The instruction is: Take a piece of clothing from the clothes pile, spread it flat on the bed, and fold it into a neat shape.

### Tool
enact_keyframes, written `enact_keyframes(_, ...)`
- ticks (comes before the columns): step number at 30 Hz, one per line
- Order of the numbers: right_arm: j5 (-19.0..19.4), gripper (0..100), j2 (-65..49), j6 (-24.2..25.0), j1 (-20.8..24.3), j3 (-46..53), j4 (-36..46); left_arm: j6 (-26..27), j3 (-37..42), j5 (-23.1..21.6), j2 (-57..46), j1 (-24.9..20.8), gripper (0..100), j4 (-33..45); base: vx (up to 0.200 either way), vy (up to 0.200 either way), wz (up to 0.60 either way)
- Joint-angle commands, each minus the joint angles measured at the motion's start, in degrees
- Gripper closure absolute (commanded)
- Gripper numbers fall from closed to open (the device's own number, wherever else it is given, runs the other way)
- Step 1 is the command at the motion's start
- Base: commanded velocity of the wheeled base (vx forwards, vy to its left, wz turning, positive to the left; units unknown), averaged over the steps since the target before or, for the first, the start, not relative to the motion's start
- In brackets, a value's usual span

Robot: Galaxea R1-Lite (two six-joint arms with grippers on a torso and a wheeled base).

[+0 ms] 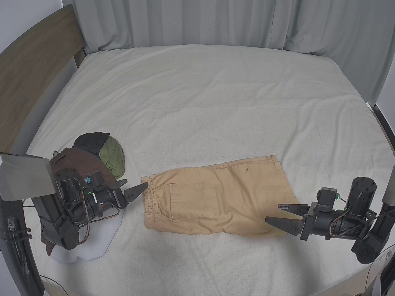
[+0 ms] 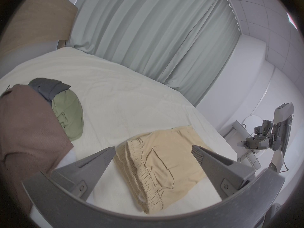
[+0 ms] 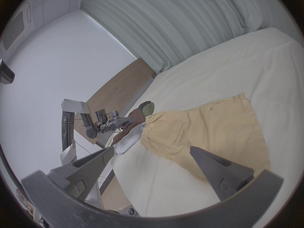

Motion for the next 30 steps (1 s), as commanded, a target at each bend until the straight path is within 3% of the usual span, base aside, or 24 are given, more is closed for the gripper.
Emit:
enact_keyframes(1,0.0,0,0.0,0.01,-0.44,-0.09,-0.01,-0.28,-0.09,-0.01,2.99,-0.13,0,-0.14,0.0,0.0,0.0)
enact_keyframes(11,0.0,0,1.67,0.1,-0.62,-0.01,-0.01,-5.37,-0.88,0.07,7.39,-0.57,0,-0.14,0.0,0.0,0.0)
enact_keyframes(30,0.0,0,2.2,0.27,-0.71,-0.09,-0.01,-5.29,-4.04,0.69,13.27,-1.09,0,-0.23,0.0,0.0,0.0)
